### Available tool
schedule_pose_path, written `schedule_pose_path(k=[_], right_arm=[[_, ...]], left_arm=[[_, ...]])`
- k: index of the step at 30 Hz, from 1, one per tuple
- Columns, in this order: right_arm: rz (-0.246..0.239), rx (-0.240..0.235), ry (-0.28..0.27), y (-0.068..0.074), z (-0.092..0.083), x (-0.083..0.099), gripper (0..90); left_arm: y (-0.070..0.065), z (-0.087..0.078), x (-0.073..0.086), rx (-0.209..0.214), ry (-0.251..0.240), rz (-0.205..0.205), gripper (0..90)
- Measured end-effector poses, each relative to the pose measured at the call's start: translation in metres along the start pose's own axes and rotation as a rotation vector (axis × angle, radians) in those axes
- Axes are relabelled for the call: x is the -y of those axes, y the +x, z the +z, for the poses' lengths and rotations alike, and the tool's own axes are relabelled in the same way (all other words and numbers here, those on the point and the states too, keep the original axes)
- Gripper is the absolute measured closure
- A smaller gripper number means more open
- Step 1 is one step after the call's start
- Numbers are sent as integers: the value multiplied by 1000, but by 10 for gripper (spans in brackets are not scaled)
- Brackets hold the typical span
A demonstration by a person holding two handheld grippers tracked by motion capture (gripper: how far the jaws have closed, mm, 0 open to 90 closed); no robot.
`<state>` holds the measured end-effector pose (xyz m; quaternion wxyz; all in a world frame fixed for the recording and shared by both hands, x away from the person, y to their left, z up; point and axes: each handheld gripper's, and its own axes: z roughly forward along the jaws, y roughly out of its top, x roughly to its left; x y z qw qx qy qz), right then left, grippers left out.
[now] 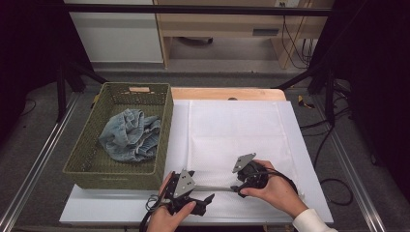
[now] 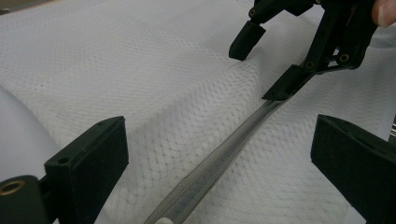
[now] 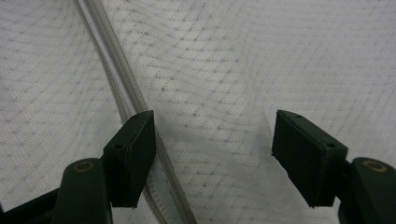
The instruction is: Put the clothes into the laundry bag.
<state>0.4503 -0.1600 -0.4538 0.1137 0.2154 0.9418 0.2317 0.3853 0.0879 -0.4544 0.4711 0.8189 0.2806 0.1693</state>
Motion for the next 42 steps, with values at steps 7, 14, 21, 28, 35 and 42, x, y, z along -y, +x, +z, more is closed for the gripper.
schedule_pose_path(k=[7,14,21,28,35,42], right_arm=[[-1,-4,8,1,3,2,265],[5,-5,16,1,4,2,350],[-13,-31,6,1,3,3,550],[-66,-33,-4,6,2,3,812],[-34,-23,-53,-1,-4,3,894],[-4,-2,-113,-6,-5,2,897]], left_arm=[[-1,1,0,1,6,7,41],[-1,1,0,3,8,5,40],[-1,1,0,4,10,7,40],[-2,1,1,3,8,8,41],[-1,1,0,3,9,8,41],[-1,0,-1,2,10,4,40]])
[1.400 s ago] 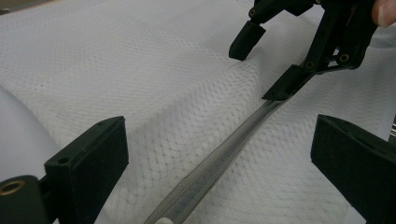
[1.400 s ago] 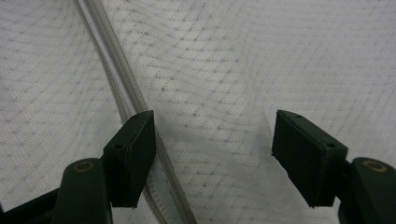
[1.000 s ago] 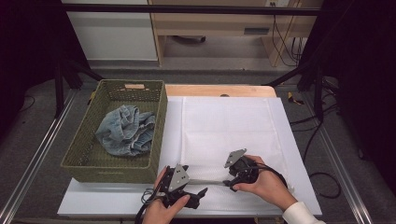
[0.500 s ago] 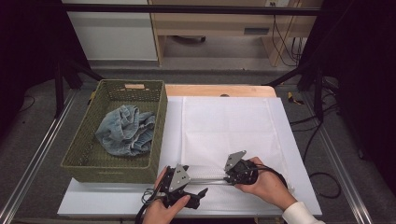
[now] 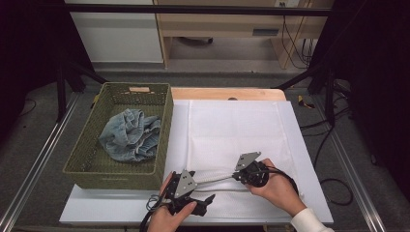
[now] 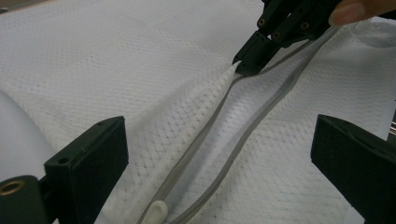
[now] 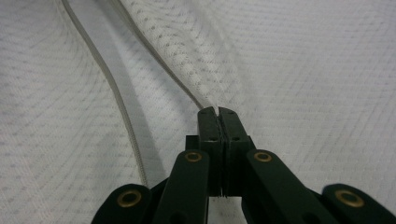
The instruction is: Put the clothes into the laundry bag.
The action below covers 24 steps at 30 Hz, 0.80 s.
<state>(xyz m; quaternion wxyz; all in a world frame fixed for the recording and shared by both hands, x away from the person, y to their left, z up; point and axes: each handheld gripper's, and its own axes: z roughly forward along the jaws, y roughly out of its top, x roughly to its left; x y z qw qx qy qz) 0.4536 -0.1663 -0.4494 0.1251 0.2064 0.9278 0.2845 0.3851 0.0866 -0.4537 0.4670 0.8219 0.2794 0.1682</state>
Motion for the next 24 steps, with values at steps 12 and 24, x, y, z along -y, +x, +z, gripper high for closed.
schedule_pose_path(k=[12,24], right_arm=[[97,11,-120,-12,-9,4,899],[105,38,-171,-21,-29,-5,900]], left_arm=[[-2,-1,-8,-13,2,7,39],[15,-19,-55,-135,30,-13,46]])
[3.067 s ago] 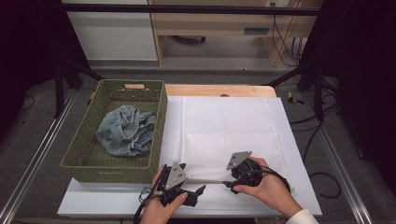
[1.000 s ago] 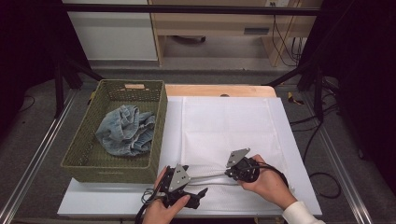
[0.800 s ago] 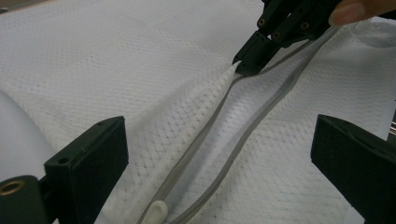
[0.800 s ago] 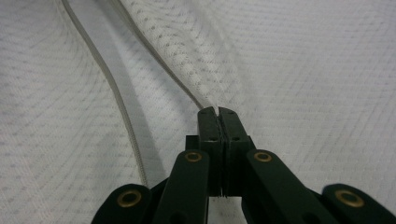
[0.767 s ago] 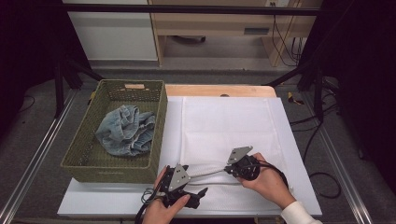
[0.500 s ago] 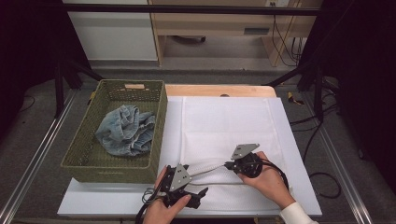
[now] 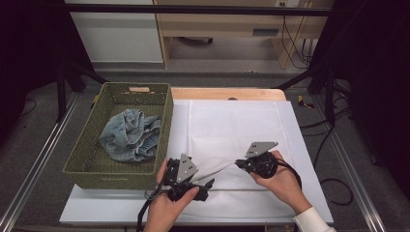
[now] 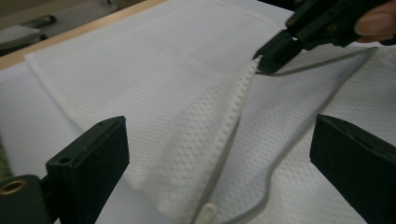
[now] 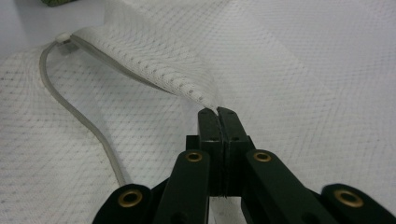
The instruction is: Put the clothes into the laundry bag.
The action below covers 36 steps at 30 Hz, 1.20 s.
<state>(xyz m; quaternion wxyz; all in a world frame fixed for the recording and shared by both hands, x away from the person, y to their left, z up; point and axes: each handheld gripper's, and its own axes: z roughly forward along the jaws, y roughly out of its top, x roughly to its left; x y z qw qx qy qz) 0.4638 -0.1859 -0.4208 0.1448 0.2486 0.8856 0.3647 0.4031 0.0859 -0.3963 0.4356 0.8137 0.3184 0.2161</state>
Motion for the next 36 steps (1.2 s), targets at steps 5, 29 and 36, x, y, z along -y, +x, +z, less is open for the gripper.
schedule_pose_path(k=[5,29,36], right_arm=[[1,10,-16,-2,-9,-7,900],[-5,29,-110,-3,-29,-27,900],[-23,35,-138,-2,-31,-23,900]], left_arm=[[20,-7,-10,-22,15,-57,46],[88,-47,-19,-144,125,-73,60],[108,-52,-21,-191,156,-64,60]])
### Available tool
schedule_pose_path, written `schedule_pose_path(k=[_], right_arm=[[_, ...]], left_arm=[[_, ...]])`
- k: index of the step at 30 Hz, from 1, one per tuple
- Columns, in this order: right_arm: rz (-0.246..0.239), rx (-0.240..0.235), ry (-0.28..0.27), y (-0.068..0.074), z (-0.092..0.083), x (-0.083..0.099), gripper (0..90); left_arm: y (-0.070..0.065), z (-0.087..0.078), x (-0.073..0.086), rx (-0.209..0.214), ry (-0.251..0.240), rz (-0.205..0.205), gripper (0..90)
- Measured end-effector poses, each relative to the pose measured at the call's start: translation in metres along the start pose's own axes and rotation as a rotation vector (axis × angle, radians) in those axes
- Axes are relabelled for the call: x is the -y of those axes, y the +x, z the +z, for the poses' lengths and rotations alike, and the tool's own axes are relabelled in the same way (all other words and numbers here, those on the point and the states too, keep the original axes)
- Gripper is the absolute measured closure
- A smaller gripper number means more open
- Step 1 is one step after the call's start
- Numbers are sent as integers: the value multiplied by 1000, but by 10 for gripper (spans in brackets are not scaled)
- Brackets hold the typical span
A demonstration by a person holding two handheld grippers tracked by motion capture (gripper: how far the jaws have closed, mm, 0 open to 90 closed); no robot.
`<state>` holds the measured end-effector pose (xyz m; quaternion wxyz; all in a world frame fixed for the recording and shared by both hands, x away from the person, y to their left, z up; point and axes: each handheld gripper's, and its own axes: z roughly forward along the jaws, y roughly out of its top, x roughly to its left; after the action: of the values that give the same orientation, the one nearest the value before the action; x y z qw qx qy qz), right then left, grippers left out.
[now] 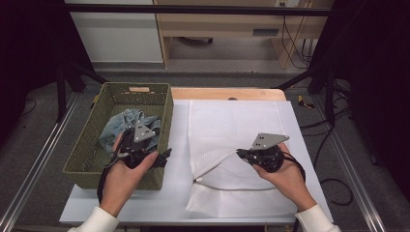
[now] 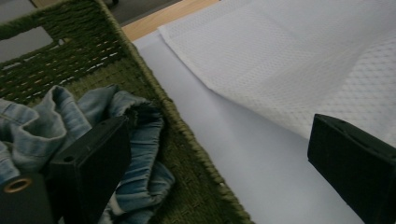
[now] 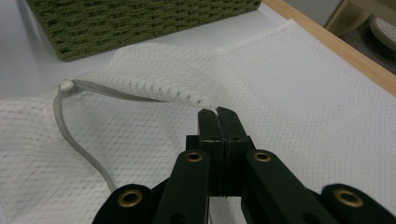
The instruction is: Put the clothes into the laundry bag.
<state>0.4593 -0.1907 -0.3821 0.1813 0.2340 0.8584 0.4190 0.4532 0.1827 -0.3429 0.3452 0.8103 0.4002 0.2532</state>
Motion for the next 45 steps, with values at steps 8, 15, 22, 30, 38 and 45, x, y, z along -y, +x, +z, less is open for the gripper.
schedule_pose_path(k=[8,15,22,30,38,45], right_arm=[[-1,9,-39,-2,-6,3,900],[-32,44,-45,1,-10,2,900],[-59,59,-64,7,-10,-1,900],[-98,111,-60,11,-11,-2,900],[-121,125,-48,15,-10,-2,900],[-123,118,-43,16,-8,0,900]], left_arm=[[23,0,-5,-32,25,-3,59],[30,-1,-9,-48,38,1,59],[37,-3,-9,-69,42,3,59],[49,-4,-9,-109,66,-1,59],[70,-2,-10,-127,119,9,55],[82,12,-13,-100,201,39,55]])
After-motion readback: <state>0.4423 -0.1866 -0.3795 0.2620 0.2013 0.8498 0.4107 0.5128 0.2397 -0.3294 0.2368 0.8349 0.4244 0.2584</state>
